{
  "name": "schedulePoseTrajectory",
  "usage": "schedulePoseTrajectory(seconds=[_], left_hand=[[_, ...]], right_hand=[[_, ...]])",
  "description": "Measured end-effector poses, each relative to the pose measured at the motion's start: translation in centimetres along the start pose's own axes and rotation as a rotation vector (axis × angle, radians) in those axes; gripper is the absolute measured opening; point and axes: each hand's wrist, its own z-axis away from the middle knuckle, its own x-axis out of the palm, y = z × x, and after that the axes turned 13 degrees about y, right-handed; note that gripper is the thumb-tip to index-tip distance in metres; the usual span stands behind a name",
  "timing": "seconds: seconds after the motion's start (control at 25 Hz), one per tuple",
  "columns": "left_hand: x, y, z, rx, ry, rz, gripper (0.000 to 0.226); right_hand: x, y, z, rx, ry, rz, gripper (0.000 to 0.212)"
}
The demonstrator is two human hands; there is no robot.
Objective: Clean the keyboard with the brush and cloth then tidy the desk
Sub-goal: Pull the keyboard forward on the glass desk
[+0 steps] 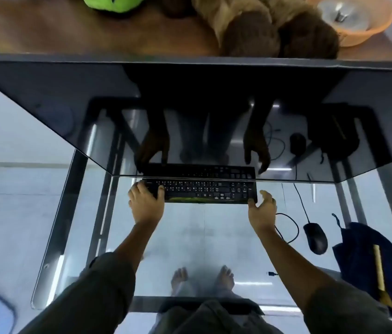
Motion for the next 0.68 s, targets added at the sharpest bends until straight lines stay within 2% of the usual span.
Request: schedulePoseTrajectory(seconds=[0.08,0.16,0.24,0.4,0.56,0.68], left_hand=[[0.4,0.0,-0.9,-0.142,-0.058,0.016,0.072],[0.8,-0.5,-1.7,-0.198,-0.098,0.068,0.075],[1.3,-1.1,-1.6,-0.192,-0.093,0.111,0.076],[1.4,-1.2,-0.1,-0.192,-0.06,0.091,0.087],[0.3,-1.9,3.8,-0.209,-0.05,0.072,0.086],[-0.6,-3.7,7.0,-0.19,-0.033,0.042,0.078]], right_hand=[[0.3,-0.5,-0.9,0.038,-0.042,0.027,0.056],[0.7,-0.7,-1.6,0.046,-0.072,0.028,0.056],[0.9,-0.6,-1.5,0.062,-0.081,0.006,0.05],[0.2,0.4,-0.3,0.033,-0.065,-0.038,0.024],[-1.6,1.9,2.6,0.005,-0.088,-0.054,0.02],[-3.4,3.5,5.1,0.016,-0.125,-0.023,0.029]])
